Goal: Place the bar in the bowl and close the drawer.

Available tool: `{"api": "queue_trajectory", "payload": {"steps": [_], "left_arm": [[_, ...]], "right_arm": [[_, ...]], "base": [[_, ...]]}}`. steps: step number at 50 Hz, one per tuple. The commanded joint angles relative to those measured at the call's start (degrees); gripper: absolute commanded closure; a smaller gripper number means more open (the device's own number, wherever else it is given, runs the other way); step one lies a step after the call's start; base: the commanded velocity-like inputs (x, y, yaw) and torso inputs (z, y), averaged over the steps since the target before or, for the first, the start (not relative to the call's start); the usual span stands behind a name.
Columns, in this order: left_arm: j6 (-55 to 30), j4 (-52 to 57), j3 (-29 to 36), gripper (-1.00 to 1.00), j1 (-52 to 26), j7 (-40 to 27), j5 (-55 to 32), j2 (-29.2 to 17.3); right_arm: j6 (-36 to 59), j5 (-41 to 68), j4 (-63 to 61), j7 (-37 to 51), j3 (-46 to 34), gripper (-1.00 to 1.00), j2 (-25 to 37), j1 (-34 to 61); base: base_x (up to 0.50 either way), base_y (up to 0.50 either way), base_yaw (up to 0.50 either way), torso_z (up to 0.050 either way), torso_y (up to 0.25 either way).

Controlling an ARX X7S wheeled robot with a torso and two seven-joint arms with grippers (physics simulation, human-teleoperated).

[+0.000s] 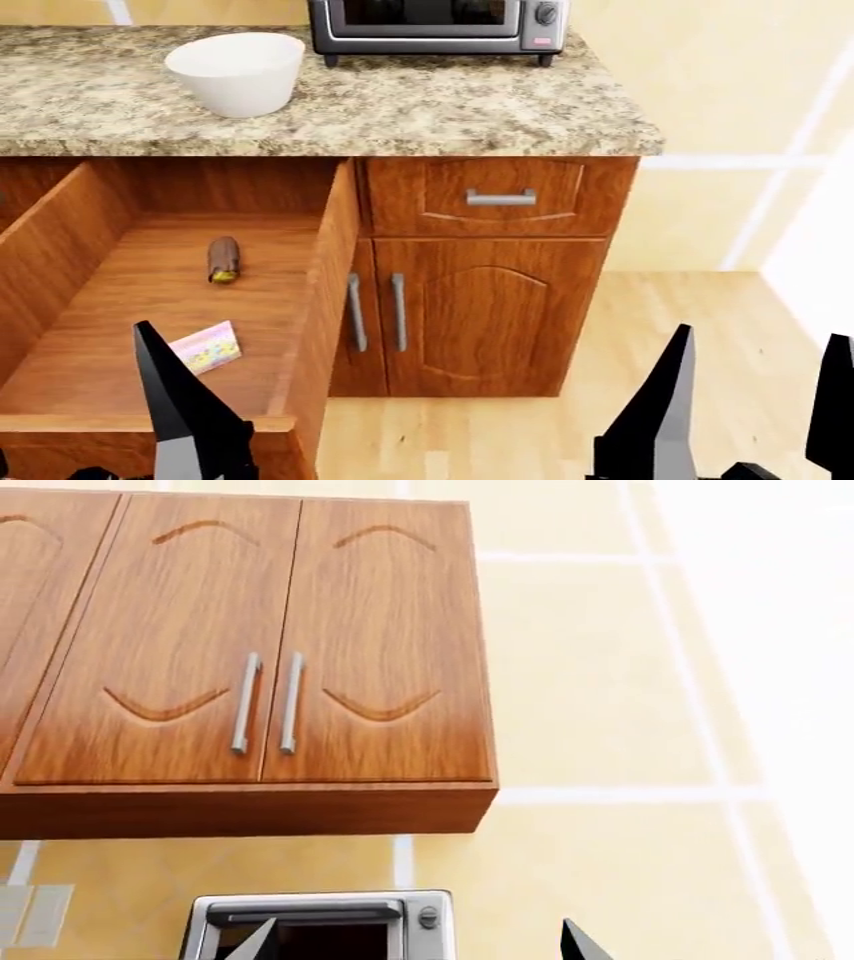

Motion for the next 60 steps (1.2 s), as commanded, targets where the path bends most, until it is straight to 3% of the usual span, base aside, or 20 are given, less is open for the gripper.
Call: {"api": "queue_trajectory", "payload": {"steps": [1, 60], "left_arm": [[-1.03, -0.38, 0.52, -1.00, -1.12, -0.21, -0.50, -0.79], [-0.79, -1.24, 2.12, -1.00, -1.53, -2.81, -0.38, -2.76]], "right_arm": [[-0.03, 0.25, 0.80, 0.54, -0.59, -1.00, 0.54, 0.60], [1.15, -0.91, -0.36, 3.14, -2.61, -1.00, 2.58, 1.02]], "base": [[0.00, 0.34, 0.00, 0.000, 0.000], [0.00, 0.34, 0.00, 0.000, 0.000]]}}
